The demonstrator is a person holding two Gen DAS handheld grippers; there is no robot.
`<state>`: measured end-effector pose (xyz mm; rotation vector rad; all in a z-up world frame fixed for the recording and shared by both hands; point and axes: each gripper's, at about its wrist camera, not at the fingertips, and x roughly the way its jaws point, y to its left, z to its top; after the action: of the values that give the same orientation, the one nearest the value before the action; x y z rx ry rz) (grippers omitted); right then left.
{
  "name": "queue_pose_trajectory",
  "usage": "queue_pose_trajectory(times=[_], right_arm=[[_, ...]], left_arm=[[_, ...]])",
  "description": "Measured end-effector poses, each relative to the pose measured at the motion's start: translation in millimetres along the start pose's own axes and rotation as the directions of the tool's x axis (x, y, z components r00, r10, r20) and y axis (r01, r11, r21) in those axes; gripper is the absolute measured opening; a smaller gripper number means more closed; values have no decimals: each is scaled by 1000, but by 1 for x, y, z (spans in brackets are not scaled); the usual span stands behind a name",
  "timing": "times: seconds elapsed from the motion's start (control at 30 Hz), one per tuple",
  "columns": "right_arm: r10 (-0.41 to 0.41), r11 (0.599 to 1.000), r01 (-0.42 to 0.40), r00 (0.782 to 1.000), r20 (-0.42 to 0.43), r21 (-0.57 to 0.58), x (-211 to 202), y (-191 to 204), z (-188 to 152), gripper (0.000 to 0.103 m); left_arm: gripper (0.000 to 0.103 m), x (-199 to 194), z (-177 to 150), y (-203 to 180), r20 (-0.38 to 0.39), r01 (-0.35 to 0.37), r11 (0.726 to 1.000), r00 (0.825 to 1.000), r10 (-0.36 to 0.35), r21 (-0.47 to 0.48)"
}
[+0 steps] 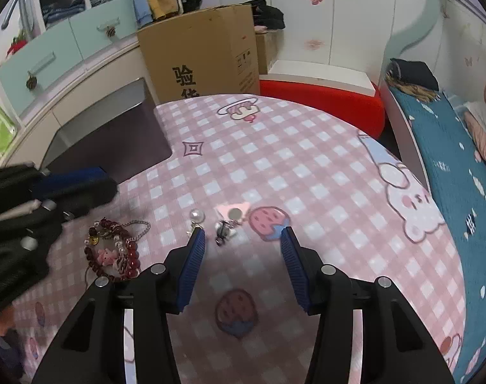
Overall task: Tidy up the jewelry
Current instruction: 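Lift the pearl earring with the left tool while the right tool grasps a small earring, then lower both earrings into the grey box and open both tools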
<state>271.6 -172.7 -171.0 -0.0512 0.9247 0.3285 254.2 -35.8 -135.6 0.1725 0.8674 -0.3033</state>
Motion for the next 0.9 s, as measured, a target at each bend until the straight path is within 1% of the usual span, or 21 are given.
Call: queue_pose_trajectory(times=[0.07, 0.17, 0.2, 0.23, 0.27, 0.33, 0.4, 0.47, 0.53, 0.67, 0.9], right_arm=[[-39, 999, 39, 999, 2, -30, 4, 5, 1, 48], [-75, 996, 76, 997, 9, -43, 5, 7, 1, 41], [-79, 996, 79, 997, 8, -44, 5, 6, 1, 40], [-78, 996, 78, 997, 7, -43, 6, 6, 1, 38], [-79, 996, 79, 997, 8, -45, 5, 5, 2, 34], [-68, 996, 69, 998, 5, -53, 5, 7, 3, 21], [-57, 996, 57, 998, 3, -71, 6, 11, 4, 14], [-85, 992, 85, 996, 3, -95, 6, 17, 4, 14], [-88, 992, 88, 996, 2, -95, 5, 19, 4, 14], [-47, 998, 48, 999, 28, -46, -10, 15, 9, 14], [27, 1000, -27, 993, 111, -2, -59, 20, 33, 14]], left_arm=[[18, -3, -1, 2, 5, 1, 1000, 1000, -1, -2], [18, -6, 0, 5, 8, 13, 1000, 1000, -12, -9], [18, -8, 1, 7, 11, 19, 1000, 1000, -19, -13], [18, -8, 1, 7, 12, 23, 1000, 1000, -23, -15], [18, -9, 1, 7, 13, 28, 999, 1000, -27, -17], [18, -11, 2, 9, 15, 40, 999, 999, -40, -26], [18, -13, 2, 11, 15, 50, 998, 999, -49, -32], [18, -16, 2, 12, 15, 63, 997, 998, -63, -41], [18, -20, 2, 14, 22, 72, 996, 997, -71, -43], [18, -31, 7, 19, 38, 96, 994, 995, -94, -47], [18, -61, 20, 33, 89, 153, 986, 985, -147, -67]])
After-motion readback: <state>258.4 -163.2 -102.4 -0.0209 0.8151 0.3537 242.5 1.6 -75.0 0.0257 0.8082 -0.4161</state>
